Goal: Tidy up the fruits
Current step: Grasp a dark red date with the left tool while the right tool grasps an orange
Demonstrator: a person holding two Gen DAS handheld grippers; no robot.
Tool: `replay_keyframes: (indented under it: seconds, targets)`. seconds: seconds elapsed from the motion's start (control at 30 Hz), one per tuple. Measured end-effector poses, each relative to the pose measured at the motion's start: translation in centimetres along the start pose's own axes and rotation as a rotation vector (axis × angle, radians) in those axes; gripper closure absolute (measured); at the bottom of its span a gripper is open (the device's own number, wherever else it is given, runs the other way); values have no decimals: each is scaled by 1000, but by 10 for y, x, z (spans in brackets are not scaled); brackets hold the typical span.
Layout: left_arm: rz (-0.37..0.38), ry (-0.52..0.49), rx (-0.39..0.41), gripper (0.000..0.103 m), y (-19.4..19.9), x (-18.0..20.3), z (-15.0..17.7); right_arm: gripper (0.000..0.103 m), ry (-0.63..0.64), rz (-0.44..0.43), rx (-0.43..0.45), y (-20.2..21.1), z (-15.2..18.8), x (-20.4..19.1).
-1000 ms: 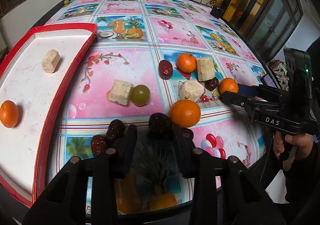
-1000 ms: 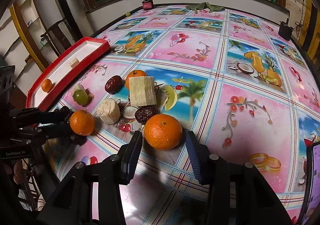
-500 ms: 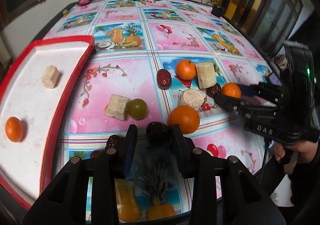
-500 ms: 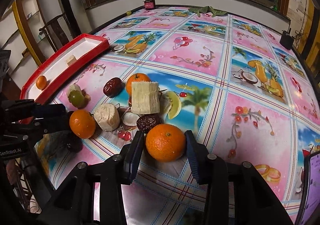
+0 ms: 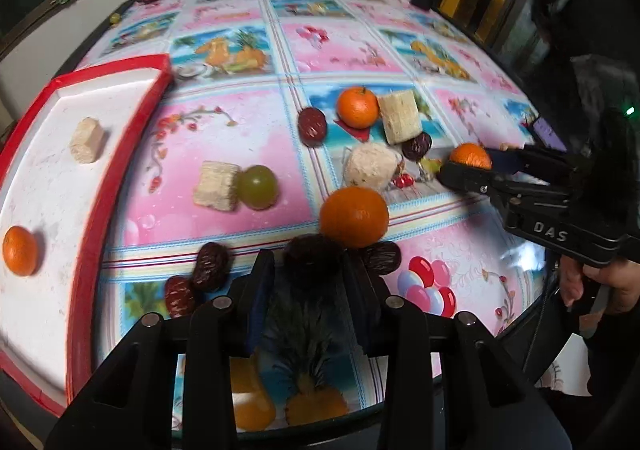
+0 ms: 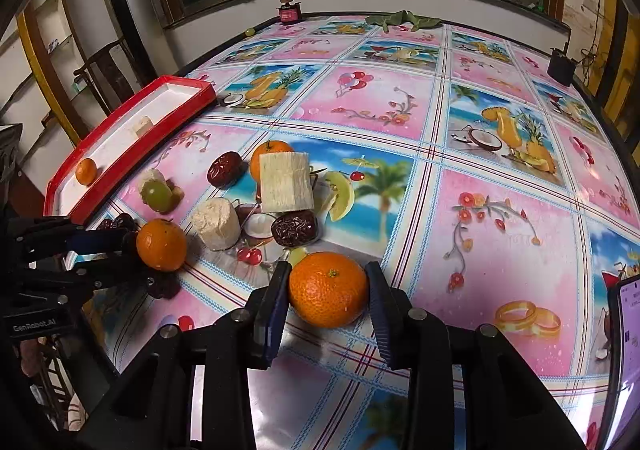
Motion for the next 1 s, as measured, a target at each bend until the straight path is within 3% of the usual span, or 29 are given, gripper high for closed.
replay_keyframes:
  seconds: [0.13, 0.2, 0.27, 0.6, 1.0]
  targets:
    - [-10, -13, 8, 71, -1, 5, -1, 65, -1, -7, 1, 1, 1, -3]
    - [-14, 1, 19, 79, 1, 1, 0, 65, 2, -7, -2, 1, 2, -4]
    - [19, 42, 33, 79, 5, -3, 1, 65, 3, -7, 0, 1, 2, -5]
    - [26, 61, 85, 79, 22, -6, -4, 65, 18, -38, 34, 17, -5, -22]
    - [-74, 55, 93, 79, 34, -24, -3, 65, 52, -72, 54, 26, -12, -48]
Point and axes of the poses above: each gripper's, at about its wrist camera, not at the fingertips, and y roughly against the way its jaws point, x to its right, z to its underside, the point moved 10 cm from there along -y, roughly the way its jaws point, and after that the axes turned 7 degrees about -y, right-handed, at the moved point
